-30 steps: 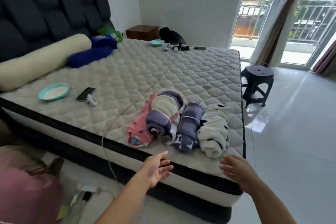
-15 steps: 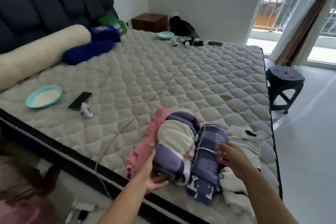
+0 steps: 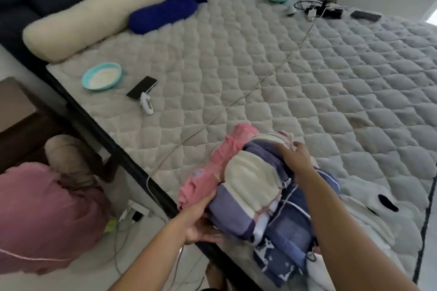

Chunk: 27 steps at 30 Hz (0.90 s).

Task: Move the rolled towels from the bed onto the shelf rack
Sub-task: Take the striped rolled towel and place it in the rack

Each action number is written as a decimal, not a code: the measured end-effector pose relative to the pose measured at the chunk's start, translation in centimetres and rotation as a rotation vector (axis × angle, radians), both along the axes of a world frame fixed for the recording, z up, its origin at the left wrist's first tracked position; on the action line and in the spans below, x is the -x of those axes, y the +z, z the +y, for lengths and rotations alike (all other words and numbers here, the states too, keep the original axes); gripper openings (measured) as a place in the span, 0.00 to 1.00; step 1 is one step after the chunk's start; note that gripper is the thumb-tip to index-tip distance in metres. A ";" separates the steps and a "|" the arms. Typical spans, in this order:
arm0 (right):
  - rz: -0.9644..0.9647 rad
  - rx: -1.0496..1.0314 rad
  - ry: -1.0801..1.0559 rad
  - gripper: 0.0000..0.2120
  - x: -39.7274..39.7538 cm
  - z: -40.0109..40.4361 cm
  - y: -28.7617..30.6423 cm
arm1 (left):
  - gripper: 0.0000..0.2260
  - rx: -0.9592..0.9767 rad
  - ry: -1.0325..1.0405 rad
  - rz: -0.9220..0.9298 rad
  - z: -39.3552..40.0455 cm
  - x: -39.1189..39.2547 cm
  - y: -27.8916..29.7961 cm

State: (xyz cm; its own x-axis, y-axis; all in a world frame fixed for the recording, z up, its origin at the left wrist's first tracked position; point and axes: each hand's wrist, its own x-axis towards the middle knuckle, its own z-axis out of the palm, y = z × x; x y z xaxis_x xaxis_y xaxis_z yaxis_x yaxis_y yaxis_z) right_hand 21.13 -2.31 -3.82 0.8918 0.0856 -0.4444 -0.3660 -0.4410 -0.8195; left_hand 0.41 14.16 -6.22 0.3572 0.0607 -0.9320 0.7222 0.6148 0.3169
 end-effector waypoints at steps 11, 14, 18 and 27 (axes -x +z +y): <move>0.113 -0.021 0.001 0.39 -0.5 -0.8 -2.3 | 0.26 -0.123 0.052 0.035 -1.6 -0.5 -0.3; 0.141 -0.049 0.061 0.38 -1.2 -1.5 -1.9 | 0.29 -0.133 0.085 0.004 -2.1 -0.2 0.0; 0.145 -0.085 0.103 0.32 -1.4 -1.6 -0.5 | 0.22 -0.169 0.158 -0.038 -2.1 0.4 1.9; -0.018 -0.358 0.076 0.23 2.7 4.1 5.7 | 0.20 -0.316 0.326 -0.225 1.0 5.5 8.7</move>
